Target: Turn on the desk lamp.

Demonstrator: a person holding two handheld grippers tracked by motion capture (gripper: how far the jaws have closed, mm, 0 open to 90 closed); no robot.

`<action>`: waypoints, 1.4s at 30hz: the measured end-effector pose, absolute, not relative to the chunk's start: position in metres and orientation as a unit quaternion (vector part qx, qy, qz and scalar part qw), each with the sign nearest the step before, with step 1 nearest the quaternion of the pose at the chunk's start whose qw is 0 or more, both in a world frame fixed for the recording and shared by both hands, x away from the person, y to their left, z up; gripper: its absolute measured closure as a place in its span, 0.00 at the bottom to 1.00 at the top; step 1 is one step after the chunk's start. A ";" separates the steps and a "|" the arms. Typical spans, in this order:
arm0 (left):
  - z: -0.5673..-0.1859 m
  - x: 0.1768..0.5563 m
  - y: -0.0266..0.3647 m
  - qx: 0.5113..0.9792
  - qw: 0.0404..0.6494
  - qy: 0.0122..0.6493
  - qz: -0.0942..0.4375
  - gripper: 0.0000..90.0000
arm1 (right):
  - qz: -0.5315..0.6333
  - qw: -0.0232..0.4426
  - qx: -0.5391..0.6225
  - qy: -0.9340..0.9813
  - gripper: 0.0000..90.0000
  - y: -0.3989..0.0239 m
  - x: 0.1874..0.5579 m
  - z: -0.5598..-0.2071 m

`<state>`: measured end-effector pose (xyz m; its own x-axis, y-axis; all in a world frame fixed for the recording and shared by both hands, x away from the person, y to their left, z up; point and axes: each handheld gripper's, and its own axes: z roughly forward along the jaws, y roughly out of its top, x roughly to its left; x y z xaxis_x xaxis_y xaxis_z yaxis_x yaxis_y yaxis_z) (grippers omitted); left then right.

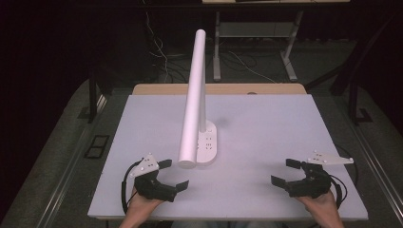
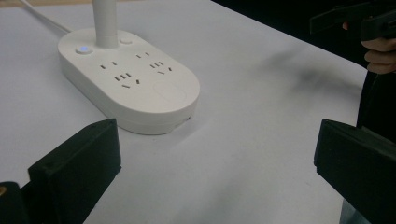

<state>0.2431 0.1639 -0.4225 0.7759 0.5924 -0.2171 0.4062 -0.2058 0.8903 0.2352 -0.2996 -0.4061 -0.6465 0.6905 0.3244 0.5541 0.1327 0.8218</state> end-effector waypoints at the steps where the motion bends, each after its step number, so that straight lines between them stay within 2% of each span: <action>1: -0.422 0.243 0.164 0.772 0.541 0.323 0.086 0.00 | 0.510 0.067 0.414 0.751 0.00 -0.299 0.236 -0.407; 9: -0.423 0.242 0.164 0.772 0.540 0.324 0.086 0.00 | 0.503 0.053 0.415 0.756 0.01 -0.298 0.237 -0.408; 42: -0.422 0.240 0.170 0.766 0.544 0.331 0.088 0.00 | 0.477 0.044 0.406 0.778 0.01 -0.293 0.248 -0.396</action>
<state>0.2398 0.1696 -0.4223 0.7648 0.6036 -0.2255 0.4118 -0.1886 0.8916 0.2475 -0.2935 -0.3958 -0.6661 0.6742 0.3191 0.5898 0.2142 0.7786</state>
